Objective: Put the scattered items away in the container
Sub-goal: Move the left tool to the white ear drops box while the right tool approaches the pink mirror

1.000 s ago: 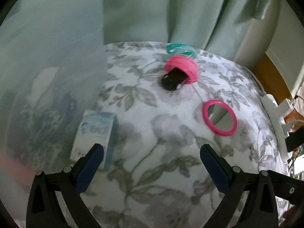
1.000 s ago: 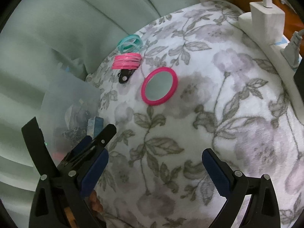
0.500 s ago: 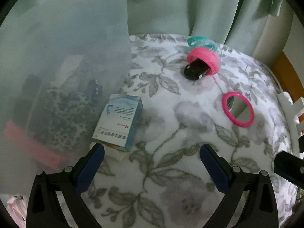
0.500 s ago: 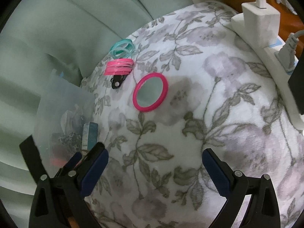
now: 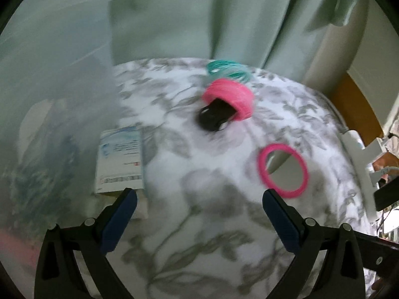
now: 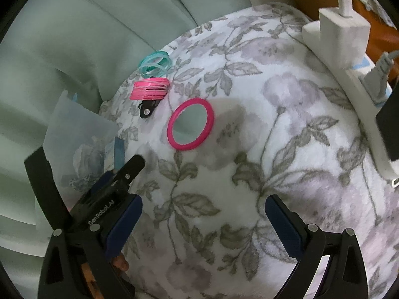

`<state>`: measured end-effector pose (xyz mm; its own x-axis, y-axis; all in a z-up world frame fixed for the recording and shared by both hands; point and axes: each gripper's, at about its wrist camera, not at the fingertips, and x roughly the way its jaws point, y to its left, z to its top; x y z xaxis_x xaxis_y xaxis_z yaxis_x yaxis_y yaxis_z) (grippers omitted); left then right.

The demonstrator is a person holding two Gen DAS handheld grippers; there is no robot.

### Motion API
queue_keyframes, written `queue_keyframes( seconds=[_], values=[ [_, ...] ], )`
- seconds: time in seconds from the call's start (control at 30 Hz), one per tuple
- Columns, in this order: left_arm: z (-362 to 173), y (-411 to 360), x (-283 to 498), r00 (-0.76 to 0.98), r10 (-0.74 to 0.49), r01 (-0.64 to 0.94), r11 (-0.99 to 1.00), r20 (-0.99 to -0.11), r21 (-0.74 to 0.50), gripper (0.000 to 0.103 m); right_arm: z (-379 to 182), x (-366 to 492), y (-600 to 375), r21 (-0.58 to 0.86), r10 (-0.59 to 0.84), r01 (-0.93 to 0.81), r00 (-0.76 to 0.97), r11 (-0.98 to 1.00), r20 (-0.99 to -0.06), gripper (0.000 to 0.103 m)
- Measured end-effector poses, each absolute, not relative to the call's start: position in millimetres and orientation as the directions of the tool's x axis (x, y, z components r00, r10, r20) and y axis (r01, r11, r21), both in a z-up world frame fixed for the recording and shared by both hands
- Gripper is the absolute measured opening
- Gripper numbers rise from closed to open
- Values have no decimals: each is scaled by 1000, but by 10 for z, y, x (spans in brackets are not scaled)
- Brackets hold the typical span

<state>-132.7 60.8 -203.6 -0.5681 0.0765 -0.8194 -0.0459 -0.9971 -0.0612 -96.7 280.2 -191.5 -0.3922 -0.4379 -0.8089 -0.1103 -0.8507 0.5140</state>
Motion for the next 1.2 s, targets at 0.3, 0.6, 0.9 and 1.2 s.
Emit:
queue_keyframes(
  seconds=[0.3,0.6,0.9,1.2],
  values=[
    [-2023,442,-1248,-570,-124,140,-989,-812,52,101,-1879,-1026,2838,477,-406,-98,-393,-874,-825,101],
    [-2145,470,-1372,-549,-238,162,-971,-801,177,101,-1847,-1252,2622,417,-389,15,-389,-909,-835,101],
    [-2280,449,-1549,-541,-229,176,-972,-809,158,101,-1947,-1466,2541,342,-340,61,-367,-938,-866,101],
    [-2322,420,-1679,-561,-180,174,-980,-808,97,97,-2064,-1668,2309,209,-242,127,-379,-970,-893,100]
  ],
)
